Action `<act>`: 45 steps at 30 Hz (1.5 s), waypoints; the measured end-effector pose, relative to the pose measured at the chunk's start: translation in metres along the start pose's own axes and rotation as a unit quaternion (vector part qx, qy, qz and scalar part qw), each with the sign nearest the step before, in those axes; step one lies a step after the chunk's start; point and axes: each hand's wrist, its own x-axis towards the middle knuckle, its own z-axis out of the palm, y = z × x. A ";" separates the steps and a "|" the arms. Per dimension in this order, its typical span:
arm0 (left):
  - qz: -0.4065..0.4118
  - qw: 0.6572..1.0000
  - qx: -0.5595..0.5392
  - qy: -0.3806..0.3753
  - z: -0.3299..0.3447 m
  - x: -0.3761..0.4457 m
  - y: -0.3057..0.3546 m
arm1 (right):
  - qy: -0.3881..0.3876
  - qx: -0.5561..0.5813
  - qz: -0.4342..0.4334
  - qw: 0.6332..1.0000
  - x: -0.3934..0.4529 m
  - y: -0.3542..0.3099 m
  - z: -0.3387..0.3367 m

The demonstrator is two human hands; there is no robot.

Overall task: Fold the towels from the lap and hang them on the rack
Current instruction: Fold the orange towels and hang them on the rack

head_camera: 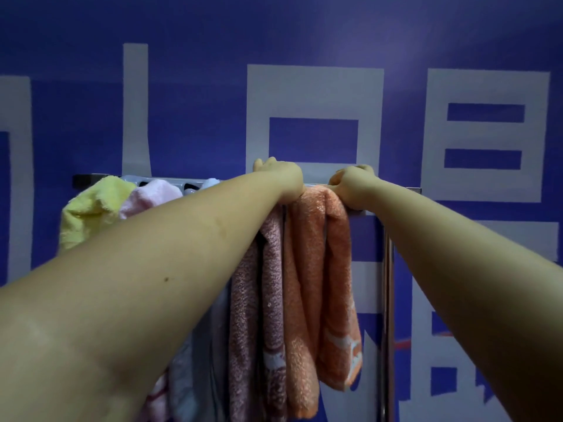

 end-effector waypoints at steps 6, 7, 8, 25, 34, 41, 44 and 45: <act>0.015 0.987 -0.106 0.116 -0.009 -0.010 0.002 | 0.084 0.119 -0.009 0.989 -0.019 -0.002 -0.006; 0.014 0.972 -0.190 0.135 -0.015 -0.014 0.005 | 0.112 0.153 -0.024 0.982 -0.023 -0.003 -0.009; 0.011 0.949 -0.283 0.138 -0.023 -0.020 0.009 | 0.128 0.185 -0.039 0.974 -0.027 -0.005 -0.010; -0.137 0.707 -0.694 0.013 0.037 -0.103 0.048 | -0.023 0.584 -0.032 0.811 -0.109 -0.008 0.055; -0.248 0.785 -0.562 0.074 0.125 -0.162 0.067 | 0.027 0.421 0.103 0.901 -0.183 0.011 0.137; -0.268 0.778 -0.564 0.069 0.113 -0.146 0.078 | 0.092 0.378 0.155 0.908 -0.180 0.027 0.140; -0.270 0.751 -0.599 0.056 0.111 -0.143 0.087 | 0.116 0.364 0.162 0.910 -0.177 0.046 0.136; -0.265 0.747 -0.608 0.056 0.110 -0.145 0.092 | 0.118 0.364 0.166 0.909 -0.177 0.052 0.134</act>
